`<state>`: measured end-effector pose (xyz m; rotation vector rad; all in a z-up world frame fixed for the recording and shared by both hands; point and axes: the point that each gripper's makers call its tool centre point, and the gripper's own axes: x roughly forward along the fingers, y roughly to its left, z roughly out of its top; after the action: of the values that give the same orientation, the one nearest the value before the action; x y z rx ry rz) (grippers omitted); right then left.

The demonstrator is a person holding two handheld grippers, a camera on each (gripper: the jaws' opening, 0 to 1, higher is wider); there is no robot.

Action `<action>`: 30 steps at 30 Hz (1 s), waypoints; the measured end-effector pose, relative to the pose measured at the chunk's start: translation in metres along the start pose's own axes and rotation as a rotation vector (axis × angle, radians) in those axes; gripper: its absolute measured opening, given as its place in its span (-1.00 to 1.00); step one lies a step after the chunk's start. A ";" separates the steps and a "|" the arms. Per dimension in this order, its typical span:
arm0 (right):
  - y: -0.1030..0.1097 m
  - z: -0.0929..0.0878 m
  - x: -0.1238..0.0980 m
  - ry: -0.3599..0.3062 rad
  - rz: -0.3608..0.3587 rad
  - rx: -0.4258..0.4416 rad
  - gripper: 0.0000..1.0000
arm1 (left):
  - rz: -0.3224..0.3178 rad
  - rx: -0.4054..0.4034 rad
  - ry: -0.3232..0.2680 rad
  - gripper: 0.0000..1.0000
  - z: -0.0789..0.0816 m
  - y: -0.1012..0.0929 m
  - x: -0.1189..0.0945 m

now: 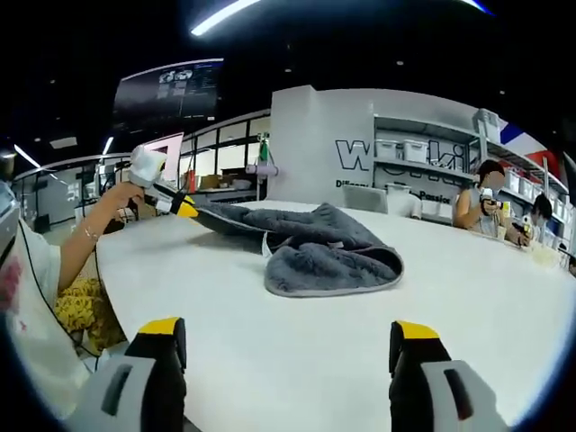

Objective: Fold the towel on the table until its edges align and the towel forms a compact rectangular stack.

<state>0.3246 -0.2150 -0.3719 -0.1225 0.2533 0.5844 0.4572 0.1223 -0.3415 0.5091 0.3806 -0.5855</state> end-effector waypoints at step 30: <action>0.003 -0.003 0.011 0.013 0.016 0.005 0.96 | 0.300 -0.100 0.073 -0.83 -0.073 0.094 -0.102</action>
<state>0.3310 -0.2074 -0.3775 -0.1201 0.2685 0.5990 0.4216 0.2737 -0.3202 0.4815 0.3916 -0.2574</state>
